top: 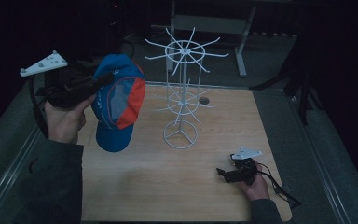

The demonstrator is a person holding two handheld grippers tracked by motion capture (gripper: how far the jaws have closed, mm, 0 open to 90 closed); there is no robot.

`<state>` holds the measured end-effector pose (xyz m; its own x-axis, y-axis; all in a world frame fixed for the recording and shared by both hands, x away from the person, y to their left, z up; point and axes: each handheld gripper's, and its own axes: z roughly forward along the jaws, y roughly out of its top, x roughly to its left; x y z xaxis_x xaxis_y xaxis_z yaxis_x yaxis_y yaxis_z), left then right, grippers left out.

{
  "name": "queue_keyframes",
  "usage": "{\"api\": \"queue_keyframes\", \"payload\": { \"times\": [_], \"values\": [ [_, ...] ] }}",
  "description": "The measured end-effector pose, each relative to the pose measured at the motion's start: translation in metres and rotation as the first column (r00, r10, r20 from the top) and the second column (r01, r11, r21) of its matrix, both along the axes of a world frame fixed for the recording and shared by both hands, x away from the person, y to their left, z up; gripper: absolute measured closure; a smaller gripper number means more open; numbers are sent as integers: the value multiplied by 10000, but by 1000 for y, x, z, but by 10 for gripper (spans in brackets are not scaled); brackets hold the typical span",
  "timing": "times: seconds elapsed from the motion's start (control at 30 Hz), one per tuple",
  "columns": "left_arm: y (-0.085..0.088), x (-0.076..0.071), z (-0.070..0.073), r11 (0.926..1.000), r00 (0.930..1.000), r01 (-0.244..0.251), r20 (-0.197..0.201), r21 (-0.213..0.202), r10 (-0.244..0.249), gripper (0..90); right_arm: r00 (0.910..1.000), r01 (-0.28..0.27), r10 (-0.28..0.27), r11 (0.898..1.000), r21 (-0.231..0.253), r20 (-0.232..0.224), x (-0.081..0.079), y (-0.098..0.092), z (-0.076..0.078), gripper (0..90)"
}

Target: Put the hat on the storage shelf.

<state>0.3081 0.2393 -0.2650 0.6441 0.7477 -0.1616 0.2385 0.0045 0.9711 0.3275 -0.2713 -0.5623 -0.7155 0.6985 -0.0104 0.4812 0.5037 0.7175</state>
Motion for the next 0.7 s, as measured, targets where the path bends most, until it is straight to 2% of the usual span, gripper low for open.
{"api": "queue_keyframes", "payload": {
  "times": [0.43, 0.5, 0.7],
  "values": [
    [4, 3, 7, 9996, 9998, 161, 82, -220, -159, 900, 10000, 1, -1, 10000, -1, 3, 0, 0, 0, 118],
    [4, 4, 8, 9998, 9998, 131, 124, -153, -129, 900, 10000, 1, -1, 10000, 0, 3, 0, 0, 0, 117],
    [7, 6, 11, 9987, 9993, 330, 195, -395, -322, 900, 10000, 2, -2, 10000, 2, 2, 0, 0, 0, 117]
  ]
}}
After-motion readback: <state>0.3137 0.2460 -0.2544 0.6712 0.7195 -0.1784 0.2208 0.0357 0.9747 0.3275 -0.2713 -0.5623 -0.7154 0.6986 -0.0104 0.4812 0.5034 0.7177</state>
